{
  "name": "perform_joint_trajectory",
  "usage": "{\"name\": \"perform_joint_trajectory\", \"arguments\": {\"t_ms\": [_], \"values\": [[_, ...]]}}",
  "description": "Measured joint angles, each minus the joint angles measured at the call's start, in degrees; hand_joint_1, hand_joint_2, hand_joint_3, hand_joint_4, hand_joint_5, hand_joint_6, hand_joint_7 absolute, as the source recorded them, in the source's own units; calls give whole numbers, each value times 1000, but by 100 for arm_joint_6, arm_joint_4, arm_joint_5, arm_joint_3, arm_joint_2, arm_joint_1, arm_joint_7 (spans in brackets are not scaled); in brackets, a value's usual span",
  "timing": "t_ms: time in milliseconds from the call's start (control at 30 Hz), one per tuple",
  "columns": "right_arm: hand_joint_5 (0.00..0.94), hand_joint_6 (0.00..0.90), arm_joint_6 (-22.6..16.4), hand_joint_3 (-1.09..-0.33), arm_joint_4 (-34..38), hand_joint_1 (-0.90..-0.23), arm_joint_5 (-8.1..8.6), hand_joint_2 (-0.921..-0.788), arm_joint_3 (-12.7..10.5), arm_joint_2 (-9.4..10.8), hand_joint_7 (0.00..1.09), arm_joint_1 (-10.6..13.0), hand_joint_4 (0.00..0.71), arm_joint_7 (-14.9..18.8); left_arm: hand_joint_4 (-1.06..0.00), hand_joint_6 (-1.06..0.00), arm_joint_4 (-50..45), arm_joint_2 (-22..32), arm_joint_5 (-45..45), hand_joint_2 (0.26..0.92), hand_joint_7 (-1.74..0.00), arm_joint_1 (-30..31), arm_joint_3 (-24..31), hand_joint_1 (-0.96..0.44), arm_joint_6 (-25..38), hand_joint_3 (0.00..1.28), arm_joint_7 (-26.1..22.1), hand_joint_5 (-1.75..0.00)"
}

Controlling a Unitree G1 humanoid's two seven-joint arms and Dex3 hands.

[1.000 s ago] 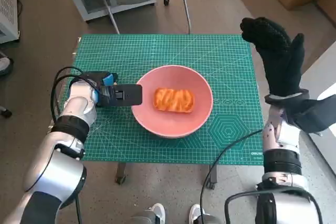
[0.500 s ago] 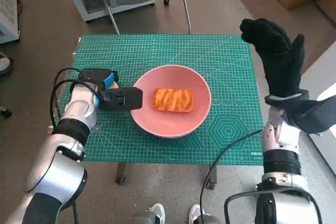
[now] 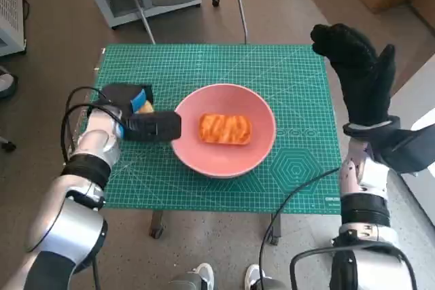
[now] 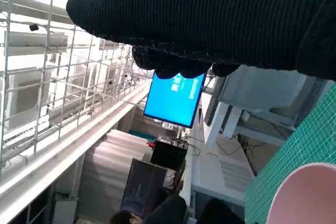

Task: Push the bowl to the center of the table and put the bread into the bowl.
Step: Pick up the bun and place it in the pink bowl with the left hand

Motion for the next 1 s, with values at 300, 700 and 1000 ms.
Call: {"name": "perform_joint_trajectory", "arguments": {"t_ms": [300,700,1000], "values": [[2,364,-2,-644,1,-609,-3,-921,4,5,14,-10,264,1,-722,-701,-2039,422,-255,912,-1122,262,654,2,-25,33,-98,-1101],[7,366,-5,-641,-14,-611,-10,-921,33,15,13,-12,277,-1,-740,-711,-4697,455,-275,913,-1117,1174,1190,3,311,20,-536,-1070],[6,366,23,-639,-50,-604,-44,-921,76,19,12,-9,280,-55,-787,-702,-6395,261,-553,911,-1119,1776,1388,3,236,7,-979,-1023]]}}
